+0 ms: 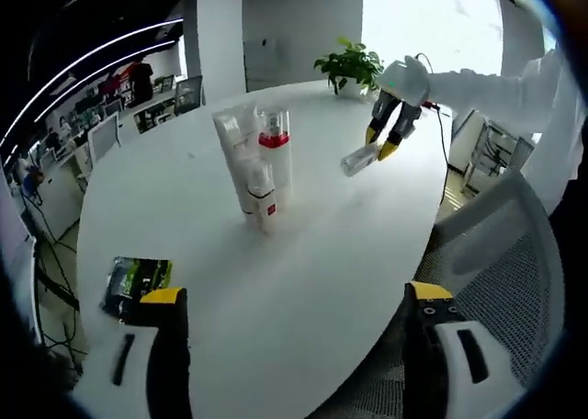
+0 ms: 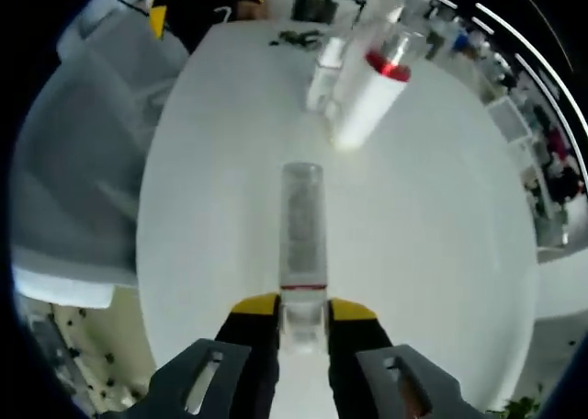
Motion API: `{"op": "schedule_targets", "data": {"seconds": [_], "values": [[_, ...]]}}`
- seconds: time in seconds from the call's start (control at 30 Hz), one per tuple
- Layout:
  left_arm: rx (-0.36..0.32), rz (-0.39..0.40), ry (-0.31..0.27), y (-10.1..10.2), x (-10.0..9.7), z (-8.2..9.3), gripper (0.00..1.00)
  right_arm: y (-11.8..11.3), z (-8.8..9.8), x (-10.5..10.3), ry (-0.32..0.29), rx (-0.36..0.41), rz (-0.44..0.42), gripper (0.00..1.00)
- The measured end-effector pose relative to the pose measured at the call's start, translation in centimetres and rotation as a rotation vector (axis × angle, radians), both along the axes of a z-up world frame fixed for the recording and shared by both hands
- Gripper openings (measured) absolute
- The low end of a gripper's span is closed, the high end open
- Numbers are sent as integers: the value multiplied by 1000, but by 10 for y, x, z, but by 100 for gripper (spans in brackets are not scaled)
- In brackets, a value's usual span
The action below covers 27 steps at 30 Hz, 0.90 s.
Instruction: Arrange the skincare products in the storage area until every visible bottle or jar stands upright without overlapping.
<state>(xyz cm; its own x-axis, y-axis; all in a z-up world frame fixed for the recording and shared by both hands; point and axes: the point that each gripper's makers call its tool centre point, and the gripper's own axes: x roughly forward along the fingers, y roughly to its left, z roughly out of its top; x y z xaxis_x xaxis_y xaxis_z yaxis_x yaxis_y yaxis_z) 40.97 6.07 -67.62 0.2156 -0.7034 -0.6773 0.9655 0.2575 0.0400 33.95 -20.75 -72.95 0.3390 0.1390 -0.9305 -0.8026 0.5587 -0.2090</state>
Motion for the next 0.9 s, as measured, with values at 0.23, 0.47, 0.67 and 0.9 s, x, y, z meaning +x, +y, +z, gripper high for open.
{"op": "schedule_targets", "data": {"seconds": [0.23, 0.47, 0.67, 0.9], "values": [[61, -85, -60, -17, -5, -4, 89, 32, 4, 10, -21, -1, 68, 12], [49, -136, -94, -42, -8, 1, 84, 62, 6, 15, -47, 2, 133, 12], [86, -190, -167, -62, -8, -2, 77, 84, 9, 17, -59, 16, 167, 12], [154, -291, -233, -85, -16, -18, 70, 104, 13, 21, -85, 6, 203, 12]]}}
